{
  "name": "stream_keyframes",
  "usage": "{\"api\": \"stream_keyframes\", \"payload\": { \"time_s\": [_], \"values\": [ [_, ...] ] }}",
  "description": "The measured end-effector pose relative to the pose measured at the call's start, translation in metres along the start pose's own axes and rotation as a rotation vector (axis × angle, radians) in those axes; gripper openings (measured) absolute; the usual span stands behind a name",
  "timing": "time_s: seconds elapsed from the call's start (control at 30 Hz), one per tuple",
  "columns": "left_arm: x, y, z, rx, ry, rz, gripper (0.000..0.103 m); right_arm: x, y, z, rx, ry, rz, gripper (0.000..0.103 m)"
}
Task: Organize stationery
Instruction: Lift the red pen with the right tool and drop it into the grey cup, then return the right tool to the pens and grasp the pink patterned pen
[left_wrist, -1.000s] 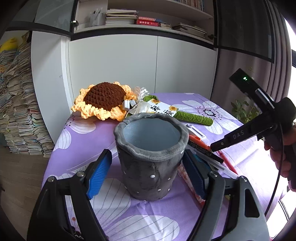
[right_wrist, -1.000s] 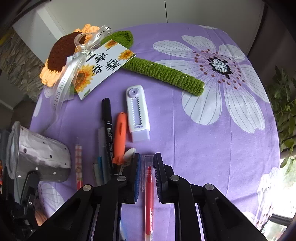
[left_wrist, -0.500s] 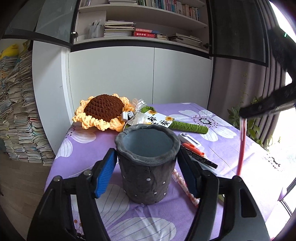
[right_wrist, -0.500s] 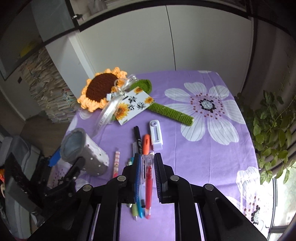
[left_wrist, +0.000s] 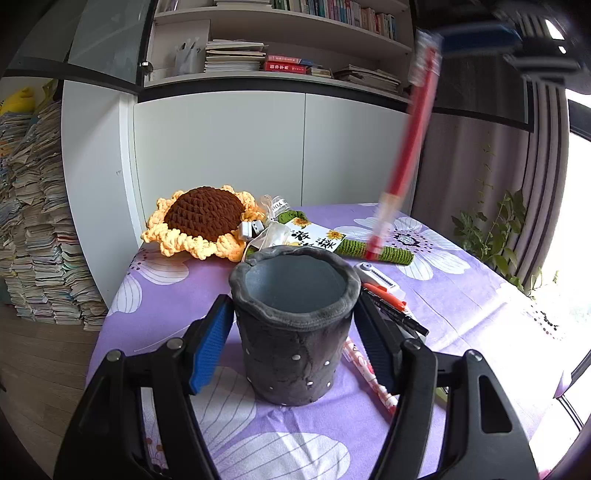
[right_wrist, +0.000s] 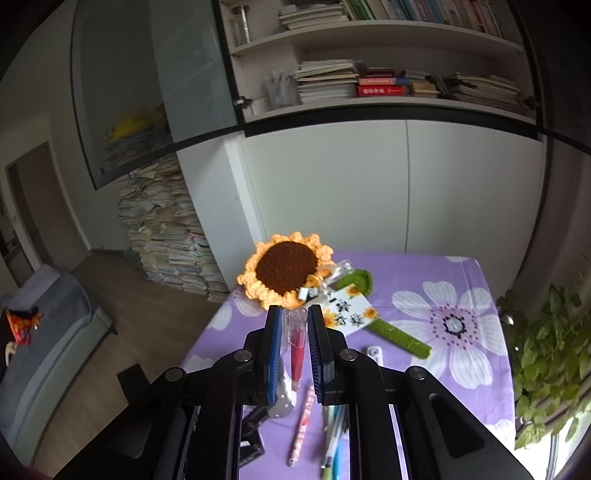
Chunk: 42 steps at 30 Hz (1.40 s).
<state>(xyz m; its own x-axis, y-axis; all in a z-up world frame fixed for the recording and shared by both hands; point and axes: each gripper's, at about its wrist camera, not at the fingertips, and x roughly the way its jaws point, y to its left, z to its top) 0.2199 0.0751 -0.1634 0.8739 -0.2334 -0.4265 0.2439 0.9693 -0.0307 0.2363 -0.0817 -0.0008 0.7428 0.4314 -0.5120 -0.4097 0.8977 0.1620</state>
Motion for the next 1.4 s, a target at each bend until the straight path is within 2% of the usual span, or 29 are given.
{"api": "stream_keyframes", "payload": {
  "time_s": [0.23,0.53,0.67,0.97,1.17,1.4],
  "values": [
    [0.000,0.000,0.000,0.000,0.000,0.000,0.067,0.030,0.025,0.009,-0.061,0.046,0.076,0.016],
    [0.000,0.001,0.000,0.000,0.001,0.000,0.067,0.083,0.019,-0.026,-0.062,0.228,0.055,0.016],
    [0.001,0.001,0.000,0.000,0.003,-0.001,0.067,0.093,0.018,-0.038,-0.069,0.279,0.048,0.016],
    [0.004,0.003,-0.001,-0.014,0.025,-0.005,0.068,0.089,0.009,-0.046,-0.038,0.326,0.093,0.016],
    [0.003,0.003,-0.001,-0.014,0.023,-0.002,0.068,0.062,-0.023,-0.057,0.035,0.287,0.034,0.016],
    [0.001,0.007,0.000,-0.031,0.018,0.013,0.067,0.081,-0.046,-0.091,0.091,0.398,0.005,0.016]
  ]
}}
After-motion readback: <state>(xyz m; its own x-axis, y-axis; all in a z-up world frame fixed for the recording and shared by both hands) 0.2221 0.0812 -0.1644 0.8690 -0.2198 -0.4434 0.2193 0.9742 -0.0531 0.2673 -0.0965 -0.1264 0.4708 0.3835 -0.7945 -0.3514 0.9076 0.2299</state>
